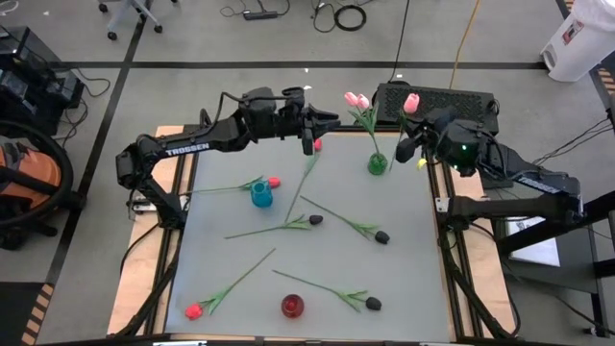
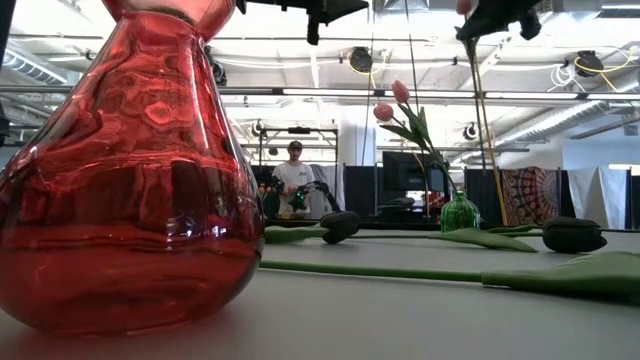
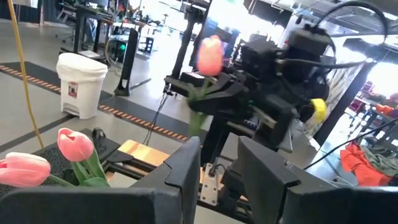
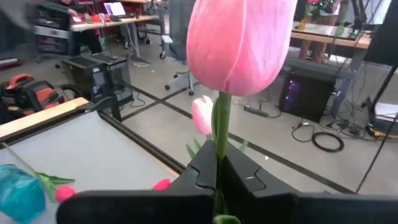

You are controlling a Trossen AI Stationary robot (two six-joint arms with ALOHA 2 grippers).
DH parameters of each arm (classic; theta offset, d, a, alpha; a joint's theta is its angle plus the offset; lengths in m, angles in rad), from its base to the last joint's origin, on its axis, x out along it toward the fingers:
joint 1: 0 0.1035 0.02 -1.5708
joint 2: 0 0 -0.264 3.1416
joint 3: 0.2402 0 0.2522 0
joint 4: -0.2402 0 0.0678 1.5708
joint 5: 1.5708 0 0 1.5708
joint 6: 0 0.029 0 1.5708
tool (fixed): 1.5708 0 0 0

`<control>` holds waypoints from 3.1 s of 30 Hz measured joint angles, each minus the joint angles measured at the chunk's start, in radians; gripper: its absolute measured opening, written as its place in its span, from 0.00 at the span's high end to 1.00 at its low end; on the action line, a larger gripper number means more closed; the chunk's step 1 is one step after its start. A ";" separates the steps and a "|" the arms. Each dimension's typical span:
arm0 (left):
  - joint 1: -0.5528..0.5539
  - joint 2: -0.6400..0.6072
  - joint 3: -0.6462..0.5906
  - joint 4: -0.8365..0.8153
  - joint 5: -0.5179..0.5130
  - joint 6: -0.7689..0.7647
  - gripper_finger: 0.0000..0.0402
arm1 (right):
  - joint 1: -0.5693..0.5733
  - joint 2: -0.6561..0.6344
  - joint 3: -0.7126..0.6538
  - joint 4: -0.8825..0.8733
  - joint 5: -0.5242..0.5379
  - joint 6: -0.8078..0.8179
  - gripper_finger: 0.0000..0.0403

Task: Sort flowers into vase by color
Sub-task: Put the pink flower into the green vase, then put the top left red flower into the blue vase

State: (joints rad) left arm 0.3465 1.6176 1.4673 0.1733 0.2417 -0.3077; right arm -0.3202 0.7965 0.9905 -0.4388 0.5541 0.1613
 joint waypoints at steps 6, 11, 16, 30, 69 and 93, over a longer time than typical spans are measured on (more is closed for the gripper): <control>-0.004 0.000 0.000 -0.005 0.000 0.001 0.72 | -0.131 0.032 0.000 0.024 -0.167 -0.032 1.00; -0.004 0.000 0.000 -0.005 -0.001 0.001 0.72 | -0.219 0.068 0.000 0.098 -0.301 -0.055 1.00; -0.004 0.000 0.000 -0.005 -0.001 0.001 0.72 | -0.288 0.085 0.000 0.145 -0.343 -0.070 1.00; -0.002 0.000 0.000 -0.007 -0.007 0.027 0.72 | -0.399 0.096 0.000 0.146 -0.432 -0.076 1.00; 0.001 0.000 0.000 -0.011 -0.008 0.035 0.72 | -0.409 0.215 0.000 0.163 -0.504 -0.099 0.91; 0.001 0.000 0.000 -0.011 -0.008 0.026 0.72 | -0.404 0.123 0.000 0.000 -0.508 -0.093 0.43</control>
State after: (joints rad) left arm 0.3473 1.6180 1.4670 0.1627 0.2337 -0.2817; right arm -0.7242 0.9193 0.9901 -0.4390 0.0460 0.0681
